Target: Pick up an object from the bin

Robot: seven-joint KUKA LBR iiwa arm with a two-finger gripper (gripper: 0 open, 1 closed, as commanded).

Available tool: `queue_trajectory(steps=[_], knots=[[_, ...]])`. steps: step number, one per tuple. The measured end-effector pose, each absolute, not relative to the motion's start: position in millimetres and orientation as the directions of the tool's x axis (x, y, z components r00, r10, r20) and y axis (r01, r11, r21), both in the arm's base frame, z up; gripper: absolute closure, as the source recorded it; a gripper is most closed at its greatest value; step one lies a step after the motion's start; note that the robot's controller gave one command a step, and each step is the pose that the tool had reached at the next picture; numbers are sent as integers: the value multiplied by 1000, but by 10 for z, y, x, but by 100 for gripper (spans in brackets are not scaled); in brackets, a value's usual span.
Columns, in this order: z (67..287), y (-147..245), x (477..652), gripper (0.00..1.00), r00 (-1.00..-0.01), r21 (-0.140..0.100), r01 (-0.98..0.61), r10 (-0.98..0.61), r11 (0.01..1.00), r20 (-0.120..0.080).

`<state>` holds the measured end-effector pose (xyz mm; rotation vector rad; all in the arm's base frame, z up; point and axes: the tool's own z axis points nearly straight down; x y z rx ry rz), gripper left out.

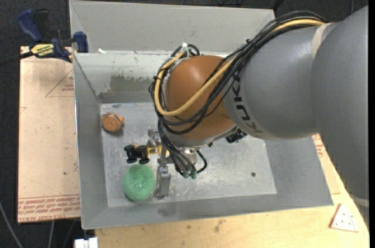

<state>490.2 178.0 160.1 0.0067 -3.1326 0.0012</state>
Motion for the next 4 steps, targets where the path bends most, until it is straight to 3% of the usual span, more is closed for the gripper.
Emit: queue_trajectory(steps=[1,2,3,4], knots=[[1645,1772,4922,0,-1000,1,0,0,1000,1],[1065,1882,5044,0,-1000,3,-4,-4,1000,-5],[697,2004,5032,100,-977,2,-212,-212,977,0],[696,2004,5032,100,-977,2,-211,-211,977,1]])
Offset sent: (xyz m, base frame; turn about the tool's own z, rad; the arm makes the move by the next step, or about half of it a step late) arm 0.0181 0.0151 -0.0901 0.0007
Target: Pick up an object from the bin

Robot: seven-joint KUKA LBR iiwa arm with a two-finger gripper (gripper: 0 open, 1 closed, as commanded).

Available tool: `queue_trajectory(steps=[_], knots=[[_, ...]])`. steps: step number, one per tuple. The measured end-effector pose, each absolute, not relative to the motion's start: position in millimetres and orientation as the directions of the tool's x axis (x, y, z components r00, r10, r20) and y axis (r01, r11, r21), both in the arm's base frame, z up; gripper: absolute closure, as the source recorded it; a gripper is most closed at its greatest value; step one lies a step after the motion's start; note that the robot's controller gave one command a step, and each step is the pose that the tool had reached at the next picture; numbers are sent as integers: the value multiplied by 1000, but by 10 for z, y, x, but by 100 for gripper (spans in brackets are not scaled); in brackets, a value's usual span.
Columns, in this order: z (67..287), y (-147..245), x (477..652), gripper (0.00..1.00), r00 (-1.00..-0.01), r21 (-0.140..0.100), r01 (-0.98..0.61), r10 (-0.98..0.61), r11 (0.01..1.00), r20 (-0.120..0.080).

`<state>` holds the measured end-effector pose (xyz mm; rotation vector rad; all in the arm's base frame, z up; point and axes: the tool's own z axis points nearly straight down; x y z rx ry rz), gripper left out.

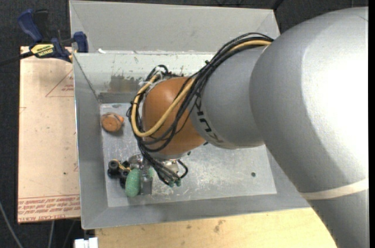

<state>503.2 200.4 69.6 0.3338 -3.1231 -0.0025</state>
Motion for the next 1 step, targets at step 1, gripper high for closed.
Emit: queue_trajectory(steps=[1], knots=[[2499,2104,5104,100,-978,2,-208,-208,978,-10]])
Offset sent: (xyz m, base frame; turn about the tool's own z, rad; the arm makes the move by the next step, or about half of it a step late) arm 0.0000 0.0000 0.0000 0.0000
